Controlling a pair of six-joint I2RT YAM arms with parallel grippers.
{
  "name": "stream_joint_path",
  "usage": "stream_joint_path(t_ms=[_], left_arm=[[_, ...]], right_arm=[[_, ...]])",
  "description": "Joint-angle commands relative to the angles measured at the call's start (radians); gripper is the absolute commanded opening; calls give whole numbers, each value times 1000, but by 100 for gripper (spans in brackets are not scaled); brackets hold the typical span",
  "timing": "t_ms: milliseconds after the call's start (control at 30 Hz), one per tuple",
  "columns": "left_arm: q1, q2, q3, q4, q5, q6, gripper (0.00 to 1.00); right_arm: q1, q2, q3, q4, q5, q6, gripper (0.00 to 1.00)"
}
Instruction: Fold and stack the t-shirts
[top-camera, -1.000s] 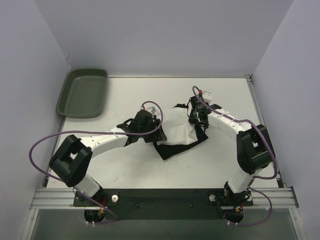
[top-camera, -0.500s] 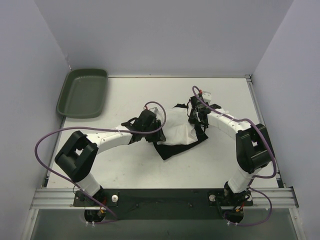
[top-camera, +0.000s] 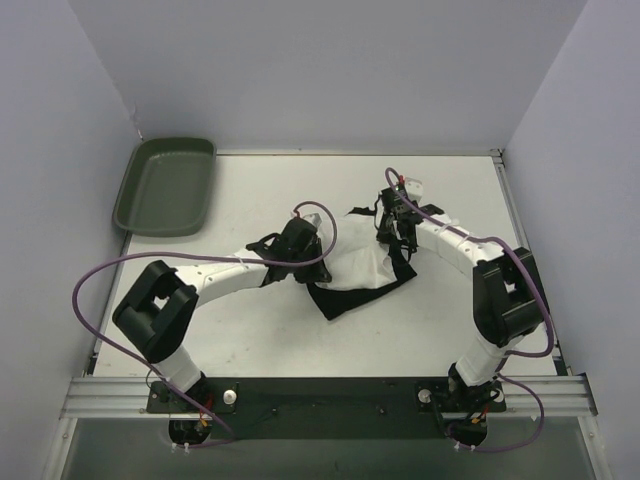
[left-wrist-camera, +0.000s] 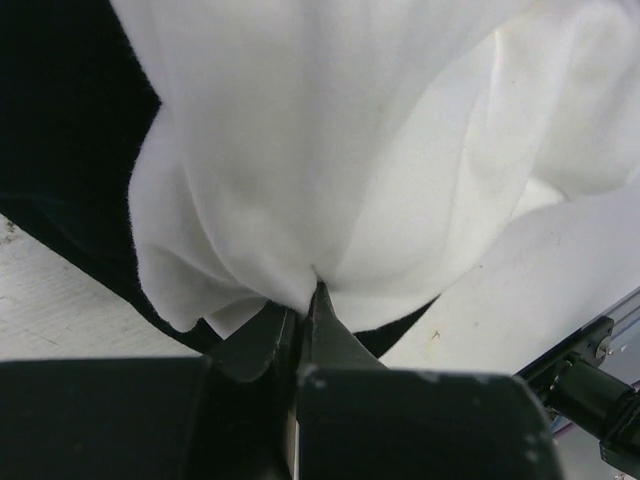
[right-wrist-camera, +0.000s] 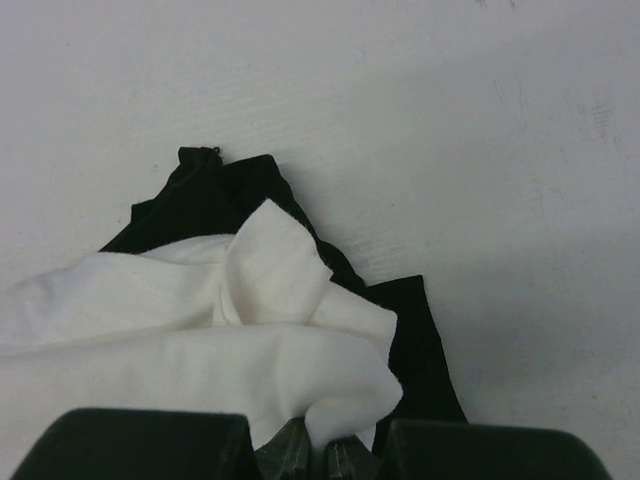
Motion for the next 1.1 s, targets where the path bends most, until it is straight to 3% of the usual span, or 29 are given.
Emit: stream_joint_path(t_ms=[0,267,500,1000,1033,1067], left_arm=[[-36,-107,81,-21,-7,-2,0],[-70,-202,133,-80,-14,-8,0],[-125,-196,128,-55,-22,-37,0],[-242,16,88,146,-11,-76,0],[-242,28,87,153,-19,-76,3],[-242,33,85,152,-23,-77,18]], right_arm=[[-8,-26,105,-28,11,-35,0],[-12,-12,246,-87,-4,-60,0],[-12,54,318,-119,-32,-63,0],[-17,76,232,-122,20,-109,0],[-15,74,230,-123,20,-121,8],[-15,71,230,-125,20,-124,17]])
